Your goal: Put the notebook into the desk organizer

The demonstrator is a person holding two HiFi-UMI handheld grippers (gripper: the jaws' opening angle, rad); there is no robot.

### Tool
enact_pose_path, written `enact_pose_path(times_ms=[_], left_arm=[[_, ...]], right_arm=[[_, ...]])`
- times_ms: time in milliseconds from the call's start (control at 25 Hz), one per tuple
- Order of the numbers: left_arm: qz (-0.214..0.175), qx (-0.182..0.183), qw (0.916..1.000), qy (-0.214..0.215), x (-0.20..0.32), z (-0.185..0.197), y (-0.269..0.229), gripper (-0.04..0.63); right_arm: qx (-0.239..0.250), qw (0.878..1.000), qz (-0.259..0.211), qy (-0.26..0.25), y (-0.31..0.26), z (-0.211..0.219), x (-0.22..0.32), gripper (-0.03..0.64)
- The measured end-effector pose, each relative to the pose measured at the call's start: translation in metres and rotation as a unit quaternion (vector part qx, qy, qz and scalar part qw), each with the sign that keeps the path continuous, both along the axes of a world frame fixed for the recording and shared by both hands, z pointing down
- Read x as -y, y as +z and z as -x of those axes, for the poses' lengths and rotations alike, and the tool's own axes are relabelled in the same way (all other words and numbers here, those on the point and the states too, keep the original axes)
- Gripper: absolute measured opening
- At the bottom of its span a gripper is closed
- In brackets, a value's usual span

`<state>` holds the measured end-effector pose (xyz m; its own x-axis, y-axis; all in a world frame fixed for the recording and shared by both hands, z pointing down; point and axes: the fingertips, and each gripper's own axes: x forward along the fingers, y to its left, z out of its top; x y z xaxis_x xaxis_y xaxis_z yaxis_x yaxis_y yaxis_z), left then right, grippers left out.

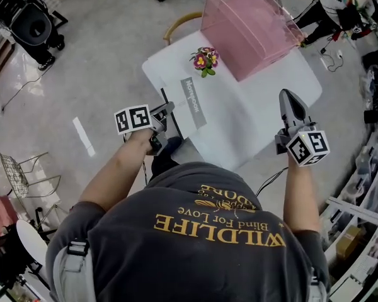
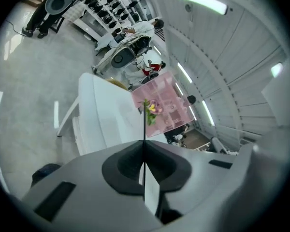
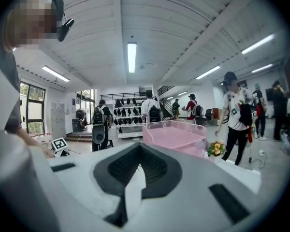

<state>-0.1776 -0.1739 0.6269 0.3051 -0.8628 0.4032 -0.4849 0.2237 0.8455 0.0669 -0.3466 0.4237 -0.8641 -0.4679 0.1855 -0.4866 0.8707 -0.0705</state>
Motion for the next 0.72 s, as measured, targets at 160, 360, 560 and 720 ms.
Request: enact_pose_path(times_ms=[160, 360, 560, 720], left_arm=[[-0.064, -0.017, 0.9976, 0.019, 0.034, 0.004, -0.070, 0.006], [-0.141, -0.028, 0.9886, 0.047, 0.072, -0.002, -0.158, 0.006], [-0.192, -0.025, 0.9788, 0.068, 0.141, -0.007, -0.226, 0.006], [-0.213, -0.020, 0.9742, 0.073, 0.210, -0.008, -0.261, 0.006]], right_arm=[[0.013, 0.999, -0.014, 0.027, -0.019, -0.009, 0.012, 0.002], [0.026, 0.997, -0.033, 0.057, -0.041, -0.023, 0.010, 0.000], [0.035, 0.995, -0.048, 0.086, -0.062, -0.031, 0.024, 0.000], [0.036, 0.991, -0.062, 0.110, -0.078, -0.038, 0.042, 0.000]])
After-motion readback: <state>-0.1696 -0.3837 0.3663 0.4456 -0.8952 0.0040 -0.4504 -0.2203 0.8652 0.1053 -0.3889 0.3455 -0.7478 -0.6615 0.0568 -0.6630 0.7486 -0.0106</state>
